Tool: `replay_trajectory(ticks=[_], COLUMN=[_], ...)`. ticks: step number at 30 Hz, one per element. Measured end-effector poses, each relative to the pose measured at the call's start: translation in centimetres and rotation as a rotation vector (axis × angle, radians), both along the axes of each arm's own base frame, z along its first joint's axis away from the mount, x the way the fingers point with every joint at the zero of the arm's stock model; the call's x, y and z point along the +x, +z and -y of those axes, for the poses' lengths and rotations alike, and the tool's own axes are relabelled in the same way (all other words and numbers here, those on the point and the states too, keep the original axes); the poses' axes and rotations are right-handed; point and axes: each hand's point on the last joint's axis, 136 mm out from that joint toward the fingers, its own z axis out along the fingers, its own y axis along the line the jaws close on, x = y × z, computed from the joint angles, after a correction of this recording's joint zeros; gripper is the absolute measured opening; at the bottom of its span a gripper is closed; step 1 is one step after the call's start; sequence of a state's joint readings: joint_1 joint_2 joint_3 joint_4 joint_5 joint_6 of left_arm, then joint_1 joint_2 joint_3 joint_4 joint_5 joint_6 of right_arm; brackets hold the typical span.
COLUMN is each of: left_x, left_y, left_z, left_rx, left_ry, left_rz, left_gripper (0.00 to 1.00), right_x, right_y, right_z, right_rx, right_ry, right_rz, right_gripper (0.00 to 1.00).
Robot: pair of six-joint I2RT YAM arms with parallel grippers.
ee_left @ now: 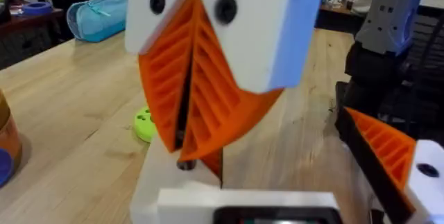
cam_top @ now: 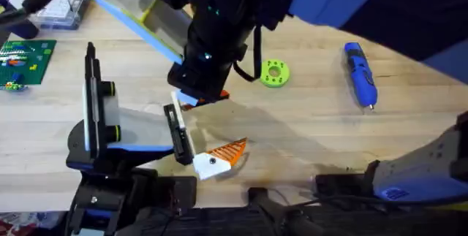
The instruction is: Pick up the gripper from the table and insert it into the empty holder that is missing its gripper. Then pick up a screw, insert it into the mounting hole, and use the screwdriver to tighten it. Finally, clean up the table by picking up the vegetable and placing it into the bucket.
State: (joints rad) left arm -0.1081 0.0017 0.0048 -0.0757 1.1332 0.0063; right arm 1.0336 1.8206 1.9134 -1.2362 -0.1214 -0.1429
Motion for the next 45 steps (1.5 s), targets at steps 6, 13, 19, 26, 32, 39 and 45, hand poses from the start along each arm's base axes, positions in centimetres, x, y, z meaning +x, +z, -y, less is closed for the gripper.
replay_trajectory(ticks=[6,13,19,26,32,39,45], left_x=[0.0,0.0,0.0,-0.01,0.0,0.0,0.0], left_y=[0.0,0.0,-0.1,-0.1,-0.1,-0.1,-0.1], left_z=[0.0,0.0,0.0,0.0,0.0,0.0,0.0], left_rx=[0.0,0.0,0.0,0.0,0.0,0.0,0.0], left_ry=[0.0,0.0,0.0,0.0,0.001,0.001,0.0], left_rz=[0.0,0.0,-0.01,-0.01,-0.01,-0.01,-0.01], left_gripper=[0.991,0.991,0.991,0.991,0.991,0.991,0.991], right_x=[0.01,-0.08,-0.16,-0.17,-0.17,-0.16,-0.16], right_y=[-0.02,-0.38,-0.75,-0.76,-0.76,-0.76,-0.76], right_z=[-0.01,0.13,0.27,0.28,0.28,0.27,0.27], right_rx=[0.0,-0.009,-0.019,-0.019,-0.019,-0.019,-0.019], right_ry=[0.0,0.0,0.0,0.0,0.0,0.0,0.0], right_rz=[0.0,-0.006,-0.011,-0.012,-0.011,-0.011,-0.011], right_gripper=[0.009,0.009,0.009,0.009,0.009,0.004,0.004])
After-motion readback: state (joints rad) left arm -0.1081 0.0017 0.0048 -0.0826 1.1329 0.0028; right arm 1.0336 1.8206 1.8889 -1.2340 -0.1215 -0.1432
